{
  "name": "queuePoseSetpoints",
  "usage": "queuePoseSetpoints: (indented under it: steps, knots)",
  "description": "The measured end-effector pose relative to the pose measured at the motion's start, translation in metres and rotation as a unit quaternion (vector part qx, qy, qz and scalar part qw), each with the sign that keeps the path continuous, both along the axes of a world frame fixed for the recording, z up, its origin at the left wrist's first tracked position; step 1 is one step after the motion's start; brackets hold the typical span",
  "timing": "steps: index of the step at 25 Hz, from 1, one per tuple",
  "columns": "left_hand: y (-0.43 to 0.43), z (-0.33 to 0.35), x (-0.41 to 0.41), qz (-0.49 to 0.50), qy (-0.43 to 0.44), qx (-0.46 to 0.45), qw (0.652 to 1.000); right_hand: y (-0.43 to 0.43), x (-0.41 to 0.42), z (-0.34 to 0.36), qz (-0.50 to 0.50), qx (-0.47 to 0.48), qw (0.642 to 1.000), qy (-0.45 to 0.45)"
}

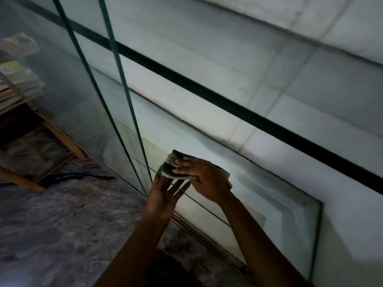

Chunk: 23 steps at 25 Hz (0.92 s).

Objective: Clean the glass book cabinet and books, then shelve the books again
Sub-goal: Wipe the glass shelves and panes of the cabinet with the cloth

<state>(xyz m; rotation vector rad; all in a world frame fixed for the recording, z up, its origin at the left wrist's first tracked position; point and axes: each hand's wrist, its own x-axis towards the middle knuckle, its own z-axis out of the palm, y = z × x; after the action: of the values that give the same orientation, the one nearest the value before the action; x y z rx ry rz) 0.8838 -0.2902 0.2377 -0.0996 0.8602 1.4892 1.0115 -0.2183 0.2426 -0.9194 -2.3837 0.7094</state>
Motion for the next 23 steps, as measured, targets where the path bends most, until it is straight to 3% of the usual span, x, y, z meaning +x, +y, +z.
queuePoseSetpoints:
  steps: [5, 8, 10, 12, 13, 15, 18, 23]
  knots:
    - [-0.015, 0.006, 0.001, -0.023, -0.045, 0.006, 0.999, -0.066, 0.041, -0.003, -0.077, -0.009, 0.997, -0.012]
    - [-0.02, 0.008, 0.024, -0.107, 0.004, -0.061, 0.992, -0.103, 0.061, 0.012, -0.112, -0.065, 0.991, 0.036]
    - [-0.026, 0.007, 0.047, -0.159, 0.003, -0.069, 0.985, -0.115, 0.085, 0.034, -0.247, -0.165, 0.948, 0.116]
    - [-0.034, 0.008, 0.065, -0.177, -0.015, -0.049, 0.983, -0.106, 0.122, 0.043, -0.46, -0.138, 0.859, 0.175]
    - [-0.037, 0.007, 0.07, -0.177, -0.016, -0.039, 0.983, -0.096, 0.144, 0.043, -0.548, -0.095, 0.816, 0.157]
    - [-0.039, 0.006, 0.077, -0.169, -0.012, -0.018, 0.985, -0.08, 0.172, 0.031, -0.628, -0.043, 0.775, 0.055]
    - [-0.041, 0.002, 0.078, -0.166, -0.01, 0.005, 0.986, -0.078, 0.17, 0.003, -0.628, 0.081, 0.764, -0.124]
    - [-0.043, 0.001, 0.077, -0.172, -0.003, 0.011, 0.985, -0.083, 0.152, -0.002, -0.603, 0.104, 0.782, -0.118]
